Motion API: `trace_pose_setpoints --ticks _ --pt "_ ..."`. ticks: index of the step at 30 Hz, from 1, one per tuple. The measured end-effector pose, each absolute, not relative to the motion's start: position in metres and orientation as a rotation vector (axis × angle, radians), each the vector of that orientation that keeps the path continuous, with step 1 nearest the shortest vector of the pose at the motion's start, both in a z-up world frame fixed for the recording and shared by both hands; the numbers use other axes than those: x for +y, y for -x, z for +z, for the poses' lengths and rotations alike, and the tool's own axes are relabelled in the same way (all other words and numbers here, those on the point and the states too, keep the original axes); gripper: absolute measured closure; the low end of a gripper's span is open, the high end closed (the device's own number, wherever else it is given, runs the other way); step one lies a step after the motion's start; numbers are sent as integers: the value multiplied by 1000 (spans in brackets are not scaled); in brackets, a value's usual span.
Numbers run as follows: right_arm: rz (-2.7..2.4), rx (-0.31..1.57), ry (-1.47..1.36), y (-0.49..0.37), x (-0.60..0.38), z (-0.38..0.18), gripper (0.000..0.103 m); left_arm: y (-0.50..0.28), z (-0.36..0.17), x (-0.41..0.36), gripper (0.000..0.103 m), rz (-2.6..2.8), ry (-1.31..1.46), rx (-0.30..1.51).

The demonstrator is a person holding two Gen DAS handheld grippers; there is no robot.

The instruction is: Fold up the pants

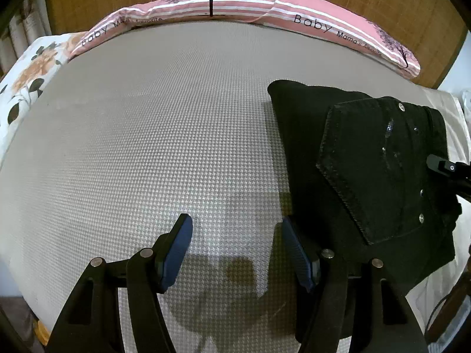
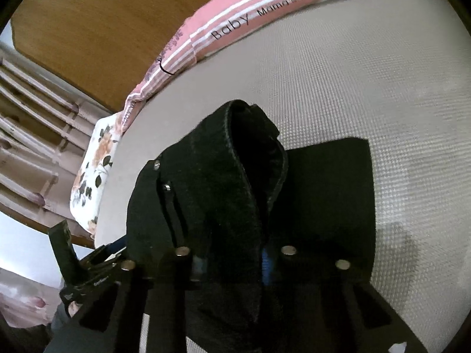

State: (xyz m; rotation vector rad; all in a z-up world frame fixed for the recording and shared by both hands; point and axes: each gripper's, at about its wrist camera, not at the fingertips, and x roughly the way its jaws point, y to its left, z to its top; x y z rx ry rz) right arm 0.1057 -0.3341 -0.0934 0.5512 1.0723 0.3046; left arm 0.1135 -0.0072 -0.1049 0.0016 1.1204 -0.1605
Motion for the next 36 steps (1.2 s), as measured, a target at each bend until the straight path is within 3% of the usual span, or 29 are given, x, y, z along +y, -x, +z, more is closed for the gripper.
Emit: trace_pose_setpoints --ticks 5,17,31,34,35,36 --pt "252 1047 -491 -97 -324 -73 91 -112 -100 -9 39 -162 -7 1109" --pt "174 990 -489 -71 -332 -42 93 -108 -82 -17 39 -218 5 1074" --pt "55 1016 -599 -51 -369 -82 93 -102 -82 -50 38 -298 -81 1055" --pt "55 1029 -615 -51 -371 -90 87 -101 -93 -58 38 -318 -120 1072" --pt "47 1031 -611 -50 -372 -90 73 -100 -94 -60 38 -315 -130 1068" --pt "25 1040 -599 -49 -372 -88 68 -99 -96 -60 38 -315 -139 1062"
